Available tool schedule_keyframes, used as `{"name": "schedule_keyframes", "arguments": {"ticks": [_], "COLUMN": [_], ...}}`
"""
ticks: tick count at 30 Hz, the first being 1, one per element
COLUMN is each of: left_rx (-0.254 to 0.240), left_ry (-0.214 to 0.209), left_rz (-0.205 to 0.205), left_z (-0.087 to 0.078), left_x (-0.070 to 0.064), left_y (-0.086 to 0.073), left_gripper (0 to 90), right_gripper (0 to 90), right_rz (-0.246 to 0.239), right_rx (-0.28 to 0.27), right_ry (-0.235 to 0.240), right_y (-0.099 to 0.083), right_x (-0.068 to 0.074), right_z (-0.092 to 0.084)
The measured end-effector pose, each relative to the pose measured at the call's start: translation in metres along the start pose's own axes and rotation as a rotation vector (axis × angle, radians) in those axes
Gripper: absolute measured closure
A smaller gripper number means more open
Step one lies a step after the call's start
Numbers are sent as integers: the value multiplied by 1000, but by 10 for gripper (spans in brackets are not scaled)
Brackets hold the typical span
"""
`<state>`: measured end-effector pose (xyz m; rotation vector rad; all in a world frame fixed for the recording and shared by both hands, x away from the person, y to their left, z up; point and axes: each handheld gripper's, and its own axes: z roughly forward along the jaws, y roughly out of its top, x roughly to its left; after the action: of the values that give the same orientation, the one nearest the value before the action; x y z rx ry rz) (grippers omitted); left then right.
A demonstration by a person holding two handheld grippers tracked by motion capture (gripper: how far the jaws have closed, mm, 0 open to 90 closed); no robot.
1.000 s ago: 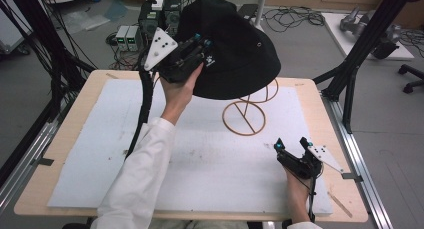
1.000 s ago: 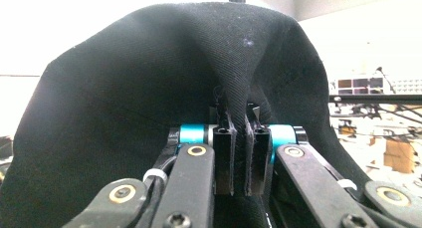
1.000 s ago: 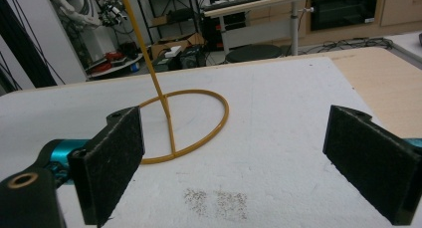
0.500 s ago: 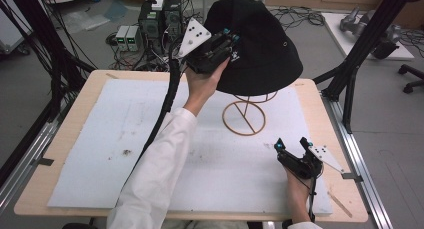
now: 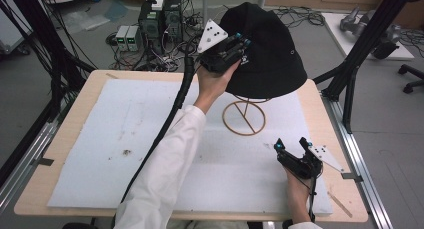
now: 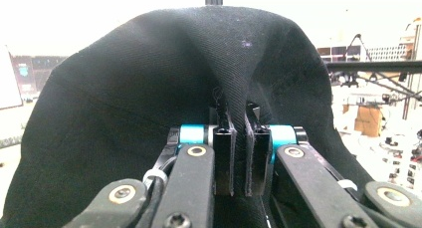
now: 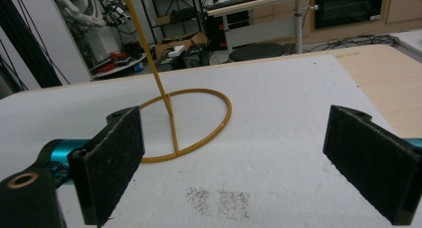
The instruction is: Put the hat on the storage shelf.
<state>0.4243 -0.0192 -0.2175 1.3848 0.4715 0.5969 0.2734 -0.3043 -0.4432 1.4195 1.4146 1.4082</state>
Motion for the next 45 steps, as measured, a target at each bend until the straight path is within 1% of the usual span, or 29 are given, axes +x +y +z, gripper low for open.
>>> {"name": "schedule_keyframes", "arguments": {"ticks": [1, 3, 5, 8, 10, 12, 14, 19, 24, 28, 35, 37, 41, 43, 45], "left_rx": [18, 31, 46, 81, 113, 136, 142, 168, 183, 180, 184, 183, 181, 182, 189], "left_ry": [2, 1, -3, -12, -18, -16, -22, -32, -34, -35, -29, -28, -18, -23, -24], "left_rz": [-1, -2, -12, -9, -1, -9, -25, -26, -36, -50, -52, -61, -70, -73, -63], "left_z": [2, 4, 9, 14, 16, 19, 20, 22, 22, 20, 20, 20, 21, 20, 20], "left_x": [0, -1, -1, -4, -5, -7, -7, -9, -10, -9, -9, -9, -9, -8, -8], "left_y": [-3, -6, -11, -17, -22, -26, -31, -40, -44, -46, -48, -49, -49, -49, -49], "left_gripper": [853, 853, 853, 853, 853, 852, 851, 851, 848, 847, 835, 831, 787, 729, 718], "right_gripper": [85, 85, 85, 84, 85, 85, 85, 85, 85, 85, 85, 85, 85, 85, 85], "right_rz": [1, -1, 1, 2, 2, 2, 0, 3, 6, 9, 10, 9, 8, 9, 10], "right_rx": [-2, -3, -2, -2, -1, -1, -1, 2, 6, 8, 6, 5, 4, 2, 1], "right_ry": [1, 2, 2, 4, 6, 7, 8, 10, 14, 14, 12, 11, 12, 12, 12], "right_y": [0, 0, 0, 0, 0, 0, 0, 0, 0, 0, 0, 0, 0, 0, 0], "right_x": [0, 0, 0, 0, 0, 0, 0, 0, 0, 0, 0, 0, 0, -1, 0], "right_z": [0, 0, 0, 0, 0, 0, 0, 0, 0, 0, 0, 0, 0, 0, 0]}}
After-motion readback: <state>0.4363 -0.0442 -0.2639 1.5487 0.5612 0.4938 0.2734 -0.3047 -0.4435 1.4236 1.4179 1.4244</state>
